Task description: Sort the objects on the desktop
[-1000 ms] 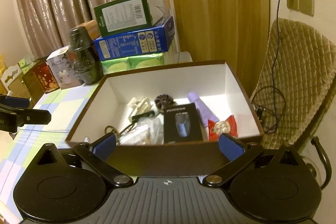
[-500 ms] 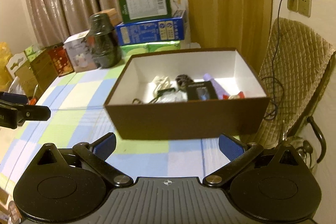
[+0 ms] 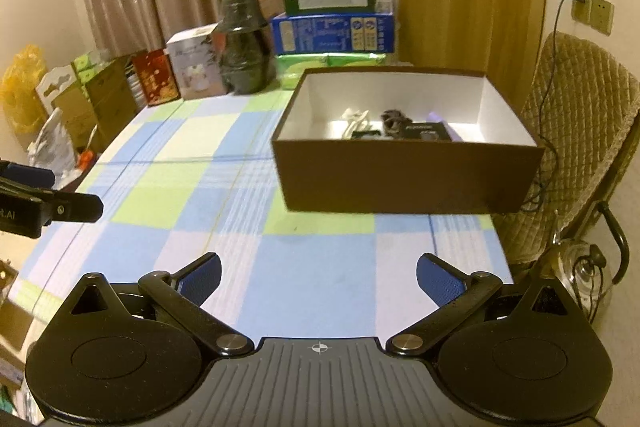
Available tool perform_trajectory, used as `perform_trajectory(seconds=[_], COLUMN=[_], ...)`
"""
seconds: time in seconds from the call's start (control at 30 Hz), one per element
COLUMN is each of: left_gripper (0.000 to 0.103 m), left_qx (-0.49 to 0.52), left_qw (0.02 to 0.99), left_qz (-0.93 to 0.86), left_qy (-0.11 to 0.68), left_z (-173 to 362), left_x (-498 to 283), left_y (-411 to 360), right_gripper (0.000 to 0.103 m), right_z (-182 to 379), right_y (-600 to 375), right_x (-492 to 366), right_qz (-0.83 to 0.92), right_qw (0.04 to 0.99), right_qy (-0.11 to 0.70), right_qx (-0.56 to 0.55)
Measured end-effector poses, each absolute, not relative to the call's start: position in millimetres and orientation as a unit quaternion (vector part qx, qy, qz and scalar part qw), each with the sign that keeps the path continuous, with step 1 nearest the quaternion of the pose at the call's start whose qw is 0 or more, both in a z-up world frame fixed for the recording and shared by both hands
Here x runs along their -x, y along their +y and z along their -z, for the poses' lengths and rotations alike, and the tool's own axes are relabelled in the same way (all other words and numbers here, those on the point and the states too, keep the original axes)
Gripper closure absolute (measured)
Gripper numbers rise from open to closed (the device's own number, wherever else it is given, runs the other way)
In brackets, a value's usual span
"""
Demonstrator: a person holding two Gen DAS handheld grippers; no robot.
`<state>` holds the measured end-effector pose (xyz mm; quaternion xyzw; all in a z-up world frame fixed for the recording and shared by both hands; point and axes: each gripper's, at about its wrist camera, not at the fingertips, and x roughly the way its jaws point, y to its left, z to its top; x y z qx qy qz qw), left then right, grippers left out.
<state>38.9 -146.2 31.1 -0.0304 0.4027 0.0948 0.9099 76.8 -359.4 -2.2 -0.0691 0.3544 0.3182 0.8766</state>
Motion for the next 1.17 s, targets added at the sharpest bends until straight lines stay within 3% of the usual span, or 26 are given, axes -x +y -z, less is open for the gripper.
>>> perform_trajectory(seconds=[0.63,1.17], left_gripper=[0.003,0.003], left_qx=[0.03,0.022], left_qw=[0.904,0.905], left_qz=[-0.121,-0.109], left_qy=[0.409,0.41], left_z=[-21.6,-15.7], left_x=[23.9,22.8], left_y=[-139.7,-148.7], right_gripper=[0.002,0.002], right_z=[14.8,16.7], right_y=[-348.8,-354.9], right_x=[-36.5,-37.5], right_qz=[-0.332,-0.319], right_qw=[0.863,0.864], right_qy=[0.373,0.383], right_qx=[0.08,0.072])
